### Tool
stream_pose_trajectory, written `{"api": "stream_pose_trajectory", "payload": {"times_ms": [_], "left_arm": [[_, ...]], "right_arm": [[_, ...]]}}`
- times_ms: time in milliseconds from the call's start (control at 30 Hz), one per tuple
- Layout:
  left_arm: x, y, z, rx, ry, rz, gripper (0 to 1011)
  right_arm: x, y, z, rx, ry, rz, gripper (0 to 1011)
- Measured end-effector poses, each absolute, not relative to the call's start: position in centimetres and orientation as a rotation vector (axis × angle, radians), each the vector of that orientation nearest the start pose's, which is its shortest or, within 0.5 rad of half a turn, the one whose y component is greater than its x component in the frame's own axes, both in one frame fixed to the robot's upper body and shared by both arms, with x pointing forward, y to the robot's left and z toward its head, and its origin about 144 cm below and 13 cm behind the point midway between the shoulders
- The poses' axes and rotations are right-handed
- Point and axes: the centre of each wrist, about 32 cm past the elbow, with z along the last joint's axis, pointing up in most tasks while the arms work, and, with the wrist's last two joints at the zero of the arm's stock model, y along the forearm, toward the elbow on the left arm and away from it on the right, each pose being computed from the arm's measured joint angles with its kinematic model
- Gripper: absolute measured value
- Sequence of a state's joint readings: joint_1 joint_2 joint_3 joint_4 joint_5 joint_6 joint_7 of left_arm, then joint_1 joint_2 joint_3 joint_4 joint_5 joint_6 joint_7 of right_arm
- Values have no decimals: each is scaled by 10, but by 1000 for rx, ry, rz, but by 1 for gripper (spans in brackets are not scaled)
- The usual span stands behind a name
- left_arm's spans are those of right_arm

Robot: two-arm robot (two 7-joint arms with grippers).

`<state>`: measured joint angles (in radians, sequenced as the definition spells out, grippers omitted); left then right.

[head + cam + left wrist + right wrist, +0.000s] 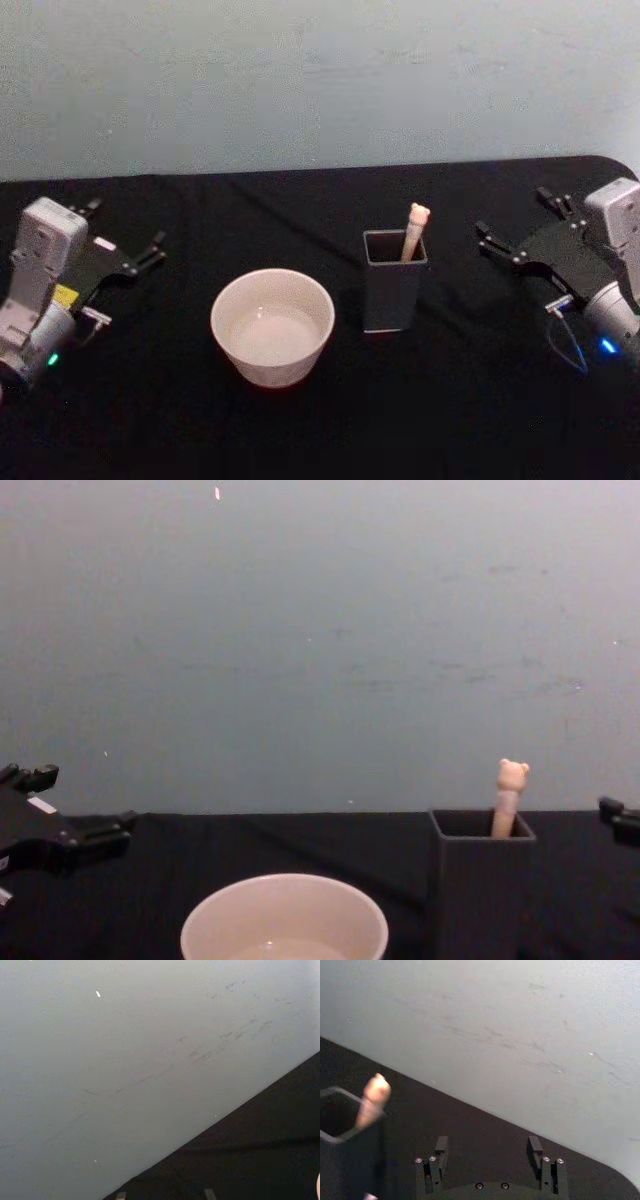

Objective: Pick up the stirring spoon with one hand, stir inside the cup, then place it back in its original position.

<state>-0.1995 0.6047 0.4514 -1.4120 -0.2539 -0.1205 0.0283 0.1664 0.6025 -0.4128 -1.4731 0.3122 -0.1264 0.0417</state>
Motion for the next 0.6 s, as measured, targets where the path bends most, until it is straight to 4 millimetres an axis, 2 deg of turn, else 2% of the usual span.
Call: {"api": "stream_pose_trajectory", "payload": {"times_ms": [333,600], "left_arm": [[489,310,1140,304,-285,1248,1001],[489,310,1140,304,-285,1248,1001]], "right_arm": [[472,-307,1171,-91,-84,-1009,1000],[479,-306,1173,-51,20,-883,1000]]}}
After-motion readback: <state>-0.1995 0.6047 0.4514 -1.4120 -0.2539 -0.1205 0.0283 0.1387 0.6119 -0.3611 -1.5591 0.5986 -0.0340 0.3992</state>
